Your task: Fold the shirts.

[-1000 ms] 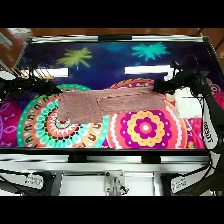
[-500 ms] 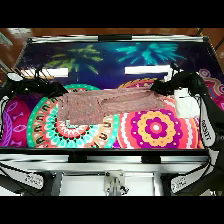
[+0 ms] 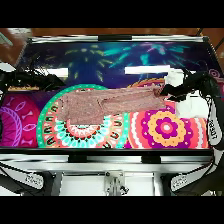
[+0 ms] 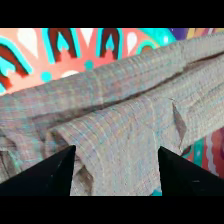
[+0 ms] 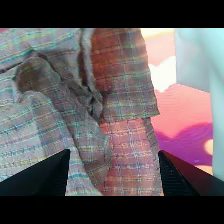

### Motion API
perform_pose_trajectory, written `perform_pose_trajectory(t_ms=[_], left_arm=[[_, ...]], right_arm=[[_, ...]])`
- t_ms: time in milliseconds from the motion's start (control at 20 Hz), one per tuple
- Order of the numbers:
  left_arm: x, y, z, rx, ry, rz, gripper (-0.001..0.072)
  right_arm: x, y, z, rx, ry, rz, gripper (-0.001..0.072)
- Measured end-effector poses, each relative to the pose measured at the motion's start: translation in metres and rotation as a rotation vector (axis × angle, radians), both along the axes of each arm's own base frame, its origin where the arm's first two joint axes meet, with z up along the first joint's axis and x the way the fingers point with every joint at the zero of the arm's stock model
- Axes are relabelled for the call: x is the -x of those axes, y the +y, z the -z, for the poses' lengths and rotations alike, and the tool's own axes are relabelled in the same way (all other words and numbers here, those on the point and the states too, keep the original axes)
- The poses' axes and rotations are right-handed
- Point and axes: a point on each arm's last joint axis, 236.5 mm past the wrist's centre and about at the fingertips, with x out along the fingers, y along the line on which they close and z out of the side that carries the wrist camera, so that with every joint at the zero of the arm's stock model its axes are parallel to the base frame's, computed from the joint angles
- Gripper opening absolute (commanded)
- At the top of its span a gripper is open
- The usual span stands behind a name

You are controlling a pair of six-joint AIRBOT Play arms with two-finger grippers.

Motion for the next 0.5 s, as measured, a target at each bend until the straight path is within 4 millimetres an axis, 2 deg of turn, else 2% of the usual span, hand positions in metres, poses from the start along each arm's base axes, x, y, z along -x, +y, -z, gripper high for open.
perform_pose_trajectory(t_ms=[300, 500], left_arm=[[0.007, -0.021, -0.004, 0.015, 0.012, 0.051, 0.0600], [0.008, -0.030, -0.006, 0.023, 0.010, 0.068, 0.0600]], right_arm=[[0.000, 0.021, 0.022, -0.133, 0.051, 0.027, 0.0667], [-0.001, 0.052, 0.028, -0.235, 0.076, 0.016, 0.0667]])
